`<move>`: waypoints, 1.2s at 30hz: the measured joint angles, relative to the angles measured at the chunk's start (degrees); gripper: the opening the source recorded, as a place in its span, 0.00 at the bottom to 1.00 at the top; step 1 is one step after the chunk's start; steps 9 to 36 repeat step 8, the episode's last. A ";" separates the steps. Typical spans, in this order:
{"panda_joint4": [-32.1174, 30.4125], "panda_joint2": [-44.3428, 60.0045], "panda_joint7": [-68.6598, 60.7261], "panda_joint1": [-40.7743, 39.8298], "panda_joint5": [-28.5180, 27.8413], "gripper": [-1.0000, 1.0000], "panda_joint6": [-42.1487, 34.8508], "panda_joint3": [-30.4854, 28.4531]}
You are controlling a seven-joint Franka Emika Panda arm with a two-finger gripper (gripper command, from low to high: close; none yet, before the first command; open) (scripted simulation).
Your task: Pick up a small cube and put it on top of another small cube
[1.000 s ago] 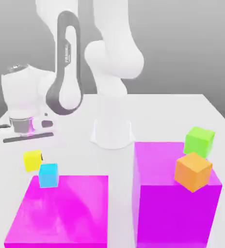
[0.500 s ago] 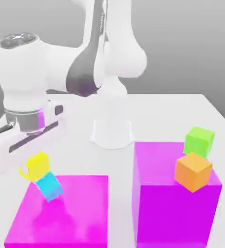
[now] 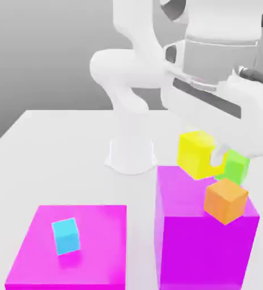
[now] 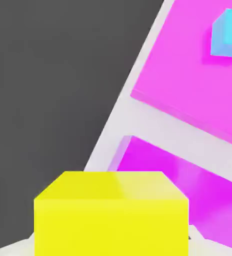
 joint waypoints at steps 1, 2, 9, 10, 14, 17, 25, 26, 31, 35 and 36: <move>-0.46 0.40 -0.31 -0.02 0.27 0.00 0.93 0.02; -1.45 1.12 -0.25 -0.02 0.15 0.00 2.65 0.09; -4.95 3.61 0.43 0.15 -0.79 1.00 8.49 0.35; -4.95 3.61 0.43 0.15 -0.79 1.00 8.49 0.35; -4.95 3.61 0.43 0.15 -0.79 1.00 8.49 0.35; -4.95 3.61 0.43 0.15 -0.79 1.00 8.49 0.35; -4.95 3.61 0.43 0.15 -0.79 1.00 8.49 0.35; -4.95 3.61 0.43 0.15 -0.79 1.00 8.49 0.35; -4.95 3.61 0.43 0.15 -0.79 1.00 8.49 0.35; -4.95 3.61 0.43 0.15 -0.79 1.00 8.49 0.35; -4.95 3.61 0.43 0.15 -0.79 1.00 8.49 0.35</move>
